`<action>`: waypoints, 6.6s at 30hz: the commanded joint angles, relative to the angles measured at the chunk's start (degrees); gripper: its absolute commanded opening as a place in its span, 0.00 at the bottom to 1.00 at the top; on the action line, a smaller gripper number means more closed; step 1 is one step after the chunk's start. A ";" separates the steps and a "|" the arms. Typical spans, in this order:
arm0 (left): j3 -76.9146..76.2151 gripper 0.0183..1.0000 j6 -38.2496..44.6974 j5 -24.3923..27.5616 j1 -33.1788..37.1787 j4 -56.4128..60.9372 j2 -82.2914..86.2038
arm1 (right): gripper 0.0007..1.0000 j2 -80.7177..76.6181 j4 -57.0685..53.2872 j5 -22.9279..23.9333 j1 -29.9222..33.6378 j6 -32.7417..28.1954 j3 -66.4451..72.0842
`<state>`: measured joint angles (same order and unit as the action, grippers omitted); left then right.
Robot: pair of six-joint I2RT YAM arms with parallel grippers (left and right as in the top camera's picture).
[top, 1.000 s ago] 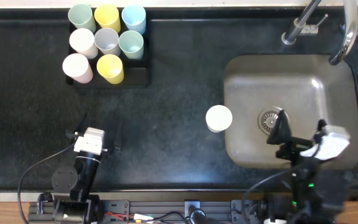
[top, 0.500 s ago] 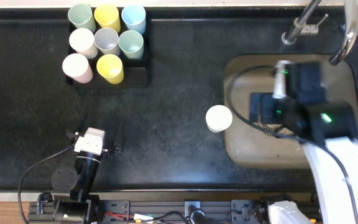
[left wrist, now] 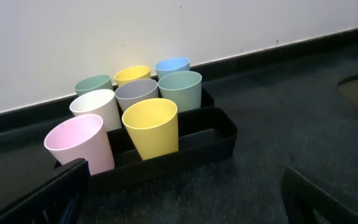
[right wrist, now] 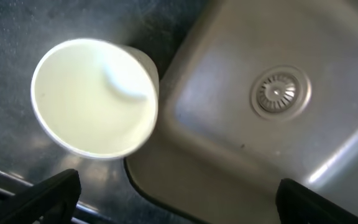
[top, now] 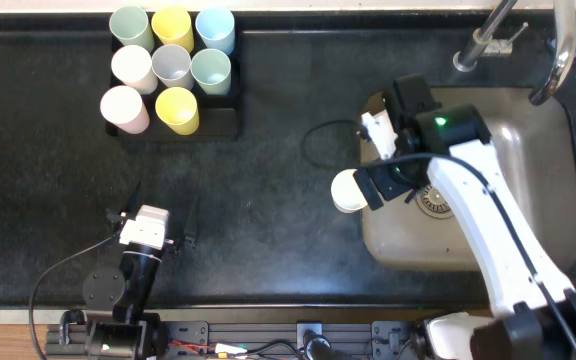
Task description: Store Cups
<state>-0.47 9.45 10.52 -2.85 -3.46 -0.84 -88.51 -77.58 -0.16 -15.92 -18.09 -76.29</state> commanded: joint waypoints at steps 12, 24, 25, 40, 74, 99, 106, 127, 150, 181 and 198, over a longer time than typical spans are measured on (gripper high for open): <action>0.02 1.00 1.01 0.57 0.33 -0.11 0.68 | 1.00 -7.78 5.53 -6.01 0.74 -3.76 -1.90; 0.02 1.00 1.03 0.57 0.33 -0.11 0.68 | 1.00 -11.52 8.24 -5.99 1.38 -3.76 -1.90; 0.02 1.00 1.03 0.57 0.33 -0.11 0.68 | 1.00 -11.52 8.44 -6.01 1.38 -3.76 -1.90; 0.02 1.00 1.01 0.57 0.33 -0.11 0.68 | 0.04 -11.52 7.21 -10.51 0.33 -3.78 -1.86; 0.02 1.00 1.01 0.57 0.33 -0.11 0.68 | 0.04 -35.12 -8.33 -0.94 -20.52 6.36 -66.31; 0.02 1.00 1.01 0.57 0.33 -0.11 0.68 | 0.04 -44.46 1.70 -6.51 -20.41 6.97 -66.31; 0.02 1.00 1.01 0.57 0.33 -0.11 0.68 | 0.04 -45.07 1.84 -9.49 -20.44 7.65 -66.31; 0.02 1.00 1.01 0.57 0.33 -0.11 0.68 | 0.04 -49.62 3.61 -7.74 -20.44 7.63 -66.25; 0.02 1.00 1.01 0.57 0.33 -0.11 0.68 | 0.04 -52.81 5.29 -7.63 -20.52 7.54 -66.25; 0.02 1.00 1.01 0.57 0.33 -0.11 0.68 | 0.75 -54.01 5.66 -7.23 -20.61 7.37 -66.25; 0.02 1.00 1.01 0.59 0.33 -0.11 0.68 | 1.00 -53.53 5.03 3.91 -19.50 7.82 -75.76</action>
<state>-0.47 9.45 10.52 -2.85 -3.46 -0.84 -142.10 -72.84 1.93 -36.03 -10.72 -147.33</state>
